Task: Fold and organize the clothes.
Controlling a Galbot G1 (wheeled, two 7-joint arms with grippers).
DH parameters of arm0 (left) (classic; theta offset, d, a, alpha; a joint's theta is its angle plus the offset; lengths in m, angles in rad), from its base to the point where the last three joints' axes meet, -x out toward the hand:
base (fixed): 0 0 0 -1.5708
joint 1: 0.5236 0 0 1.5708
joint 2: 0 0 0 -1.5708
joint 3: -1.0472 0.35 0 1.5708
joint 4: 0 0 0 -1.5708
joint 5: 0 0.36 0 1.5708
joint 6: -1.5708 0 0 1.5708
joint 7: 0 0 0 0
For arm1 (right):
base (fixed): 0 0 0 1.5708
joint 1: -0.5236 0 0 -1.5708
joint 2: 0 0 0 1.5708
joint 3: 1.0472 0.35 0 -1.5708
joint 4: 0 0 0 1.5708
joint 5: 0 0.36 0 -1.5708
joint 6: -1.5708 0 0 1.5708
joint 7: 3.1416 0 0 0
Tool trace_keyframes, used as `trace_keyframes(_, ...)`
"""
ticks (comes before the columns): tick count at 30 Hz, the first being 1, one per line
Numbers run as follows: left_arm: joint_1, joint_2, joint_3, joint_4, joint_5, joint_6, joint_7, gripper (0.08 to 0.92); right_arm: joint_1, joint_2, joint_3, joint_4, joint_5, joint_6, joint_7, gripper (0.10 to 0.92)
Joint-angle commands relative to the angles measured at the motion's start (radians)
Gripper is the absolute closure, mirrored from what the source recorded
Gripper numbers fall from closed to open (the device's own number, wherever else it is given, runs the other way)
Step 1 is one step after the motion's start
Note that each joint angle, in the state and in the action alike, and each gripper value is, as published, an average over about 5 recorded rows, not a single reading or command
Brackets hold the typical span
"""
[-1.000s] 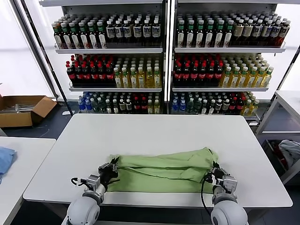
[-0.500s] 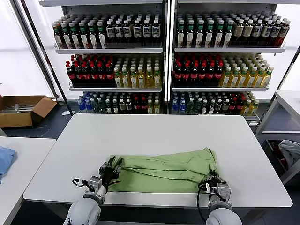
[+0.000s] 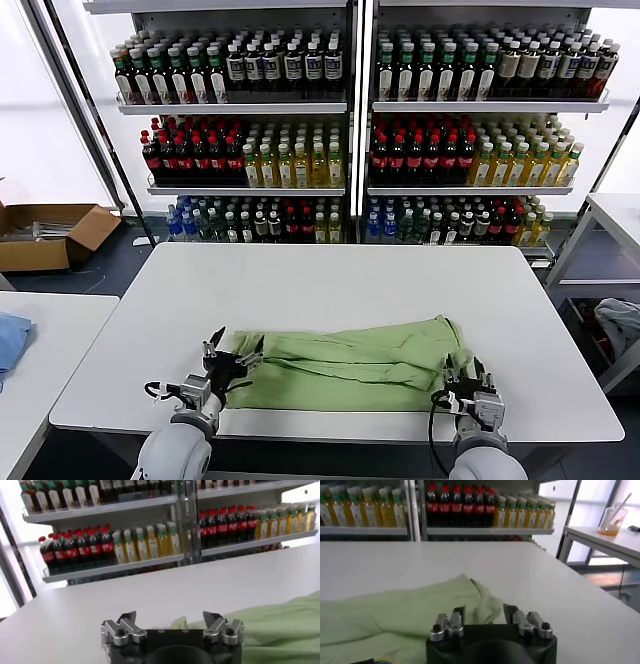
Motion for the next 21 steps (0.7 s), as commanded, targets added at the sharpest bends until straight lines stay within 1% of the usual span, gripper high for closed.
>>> trace_keyframes(1, 0.029, -0.058, -0.008, -0.012, -0.052, 0.034, -0.042, 0.180, -0.016, -0.005, 0.018, 0.131, 0.020, 0.012, -0.003, 0.363)
trace_keyframes(5, 0.021, -0.072, -0.014, 0.013, -0.088, 0.038, -0.054, 0.177, -0.013, -0.006, 0.016, 0.142, 0.018, 0.009, -0.003, 0.251)
trace_keyframes(8, 0.020, -0.073, -0.019, 0.027, -0.105, 0.042, -0.059, 0.177, -0.013, -0.010, 0.018, 0.142, 0.019, 0.010, -0.004, 0.211)
trace_keyframes(18, 0.032, -0.069, -0.022, 0.035, -0.138, 0.076, -0.054, 0.178, -0.001, -0.009, 0.015, 0.142, 0.021, 0.009, -0.004, 0.203)
trace_keyframes(21, 0.034, -0.068, -0.023, 0.038, -0.142, 0.081, -0.052, 0.202, 0.003, -0.010, 0.015, 0.142, 0.021, 0.007, -0.003, 0.203)
